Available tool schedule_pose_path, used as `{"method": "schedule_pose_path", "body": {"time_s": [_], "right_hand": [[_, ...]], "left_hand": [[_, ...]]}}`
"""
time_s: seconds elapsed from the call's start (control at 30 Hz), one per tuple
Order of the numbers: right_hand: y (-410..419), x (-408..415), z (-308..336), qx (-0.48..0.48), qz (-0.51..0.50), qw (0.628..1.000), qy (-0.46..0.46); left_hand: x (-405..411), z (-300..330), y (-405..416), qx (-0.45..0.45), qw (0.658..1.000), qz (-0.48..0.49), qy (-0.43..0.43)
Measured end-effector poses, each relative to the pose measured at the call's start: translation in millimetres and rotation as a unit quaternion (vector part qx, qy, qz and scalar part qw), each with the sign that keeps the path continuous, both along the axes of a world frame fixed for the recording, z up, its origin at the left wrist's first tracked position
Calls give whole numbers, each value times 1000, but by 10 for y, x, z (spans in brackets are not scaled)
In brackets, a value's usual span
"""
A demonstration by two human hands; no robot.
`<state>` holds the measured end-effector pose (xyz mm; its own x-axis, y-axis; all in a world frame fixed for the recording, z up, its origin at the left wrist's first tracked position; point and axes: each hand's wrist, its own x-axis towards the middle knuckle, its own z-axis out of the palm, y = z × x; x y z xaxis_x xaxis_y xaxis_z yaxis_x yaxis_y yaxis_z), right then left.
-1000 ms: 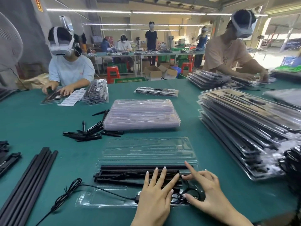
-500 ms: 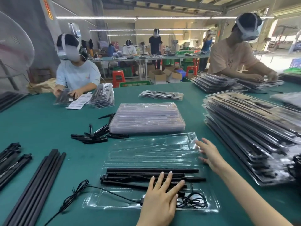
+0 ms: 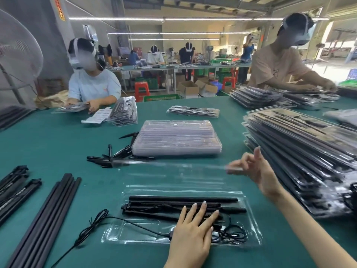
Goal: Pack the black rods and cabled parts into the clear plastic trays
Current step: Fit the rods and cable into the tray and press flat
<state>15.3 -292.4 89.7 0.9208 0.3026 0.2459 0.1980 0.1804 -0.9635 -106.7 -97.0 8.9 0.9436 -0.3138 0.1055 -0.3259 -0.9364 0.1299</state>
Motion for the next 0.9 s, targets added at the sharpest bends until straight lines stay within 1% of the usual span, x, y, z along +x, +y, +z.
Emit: {"method": "schedule_pose_path", "body": {"time_s": [0.03, 0.07, 0.1, 0.13, 0.17, 0.2, 0.23, 0.27, 0.3, 0.33, 0.37, 0.4, 0.43, 0.47, 0.5, 0.57, 0.6, 0.63, 0.7, 0.73, 0.77, 0.8, 0.87, 0.9], "right_hand": [[-58, -83, 63, -63, 56, 996, 19], [-102, -183, 111, -133, 104, 985, 35], [-127, -258, 114, -219, 129, 966, 46], [-144, -331, 111, -330, 156, 930, 30], [-150, -411, 83, -441, 181, 879, -19], [-141, -530, 7, -533, 194, 819, -92], [-107, -679, -94, -607, 187, 759, -143], [-76, -807, -203, -652, 153, 719, -188], [-51, -901, -326, -676, 106, 690, -234], [22, -955, -394, -687, 60, 672, -268], [53, -977, -443, -697, 38, 663, -270], [72, -995, -489, -704, 39, 664, -250], [84, -1008, -509, -708, 54, 670, -218], [75, -1014, -524, -712, 63, 672, -194], [68, -1020, -518, -711, 64, 673, -190], [78, -1045, -481, -713, 37, 667, -213], [83, -1056, -452, -719, 30, 665, -200], [77, -1061, -463, -719, 5, 661, -214], [74, -1080, -519, -704, -25, 674, -223], [72, -1087, -556, -709, -28, 668, -223], [68, -1092, -584, -715, -28, 661, -225], [64, -1094, -615, -722, -26, 654, -224], [76, -1103, -635, -753, -11, 617, -228], [77, -1106, -637, -764, -11, 603, -231]], "left_hand": [[2, 9, 4, 0, 1000, 2, 5], [3, 15, 6, 1, 1000, 2, 8], [3, 9, 6, 8, 1000, 2, 6], [5, 0, 8, 11, 1000, 0, 6], [2, 4, 8, 17, 1000, -1, 9], [-8, 13, 3, 23, 999, -1, 24], [-23, 10, -17, 26, 999, -1, 34], [-37, 17, -36, 25, 999, 0, 41], [-58, 56, -30, 11, 998, -4, 60], [-70, 78, 21, -3, 998, -8, 63], [-55, 66, 96, -29, 999, -15, 29], [-13, 49, 159, -23, 999, -45, 3], [12, 28, 225, -23, 994, -107, -20], [25, 63, 283, -28, 988, -153, -4], [36, 93, 339, -40, 983, -178, 5], [17, 135, 457, -57, 981, -183, 21], [-15, 157, 523, -54, 983, -175, 28], [-67, 170, 587, -45, 983, -174, 20], [-227, 208, 694, 20, 987, -162, -8], [-300, 247, 737, 35, 986, -162, -12], [-386, 275, 778, 21, 986, -165, -24], [-483, 303, 821, -26, 984, -171, -46], [-560, 501, 898, -187, 965, -158, -91], [-535, 586, 950, -237, 955, -130, -119]]}}
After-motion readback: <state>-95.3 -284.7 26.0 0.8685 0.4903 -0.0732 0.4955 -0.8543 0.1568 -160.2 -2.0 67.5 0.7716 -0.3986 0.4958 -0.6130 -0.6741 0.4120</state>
